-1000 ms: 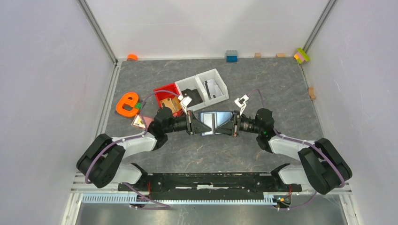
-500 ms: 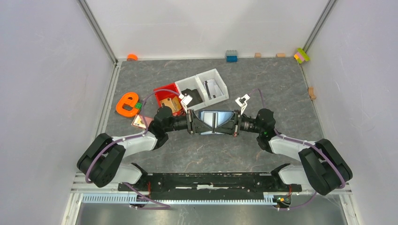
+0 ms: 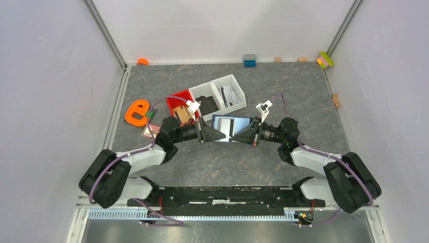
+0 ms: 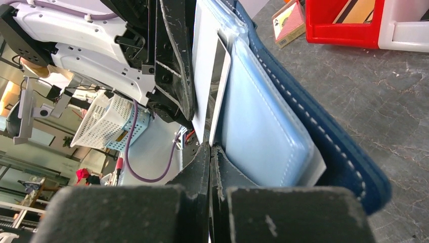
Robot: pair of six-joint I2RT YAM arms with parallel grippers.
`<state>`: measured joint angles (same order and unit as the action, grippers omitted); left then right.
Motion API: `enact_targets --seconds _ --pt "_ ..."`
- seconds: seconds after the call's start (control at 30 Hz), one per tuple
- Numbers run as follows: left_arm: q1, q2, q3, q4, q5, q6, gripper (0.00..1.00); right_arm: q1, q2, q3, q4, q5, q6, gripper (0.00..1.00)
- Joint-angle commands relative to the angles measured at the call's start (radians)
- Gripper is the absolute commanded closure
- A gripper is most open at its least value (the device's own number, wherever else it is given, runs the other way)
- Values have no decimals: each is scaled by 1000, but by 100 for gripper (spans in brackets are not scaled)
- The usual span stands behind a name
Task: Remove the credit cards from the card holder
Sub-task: Remove the credit card from the card holder.
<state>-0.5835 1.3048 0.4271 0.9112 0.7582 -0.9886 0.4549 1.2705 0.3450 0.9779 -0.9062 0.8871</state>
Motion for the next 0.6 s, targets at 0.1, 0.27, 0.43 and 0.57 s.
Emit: enact_targets --seconds 0.1,0.27,0.43,0.57 --pt "12 -73 -11 72 -12 -9 80 -14 -11 -1 -7 10 -21 100" --pt "26 -93 -23 63 -26 -5 82 -23 -18 -4 -17 15 -28 100" --pt "30 -111 -22 14 -46 22 97 -27 -32 0 -51 23 -53 100" --pt "29 -102 -22 22 -40 15 98 -28 -49 7 -90 30 -79 100"
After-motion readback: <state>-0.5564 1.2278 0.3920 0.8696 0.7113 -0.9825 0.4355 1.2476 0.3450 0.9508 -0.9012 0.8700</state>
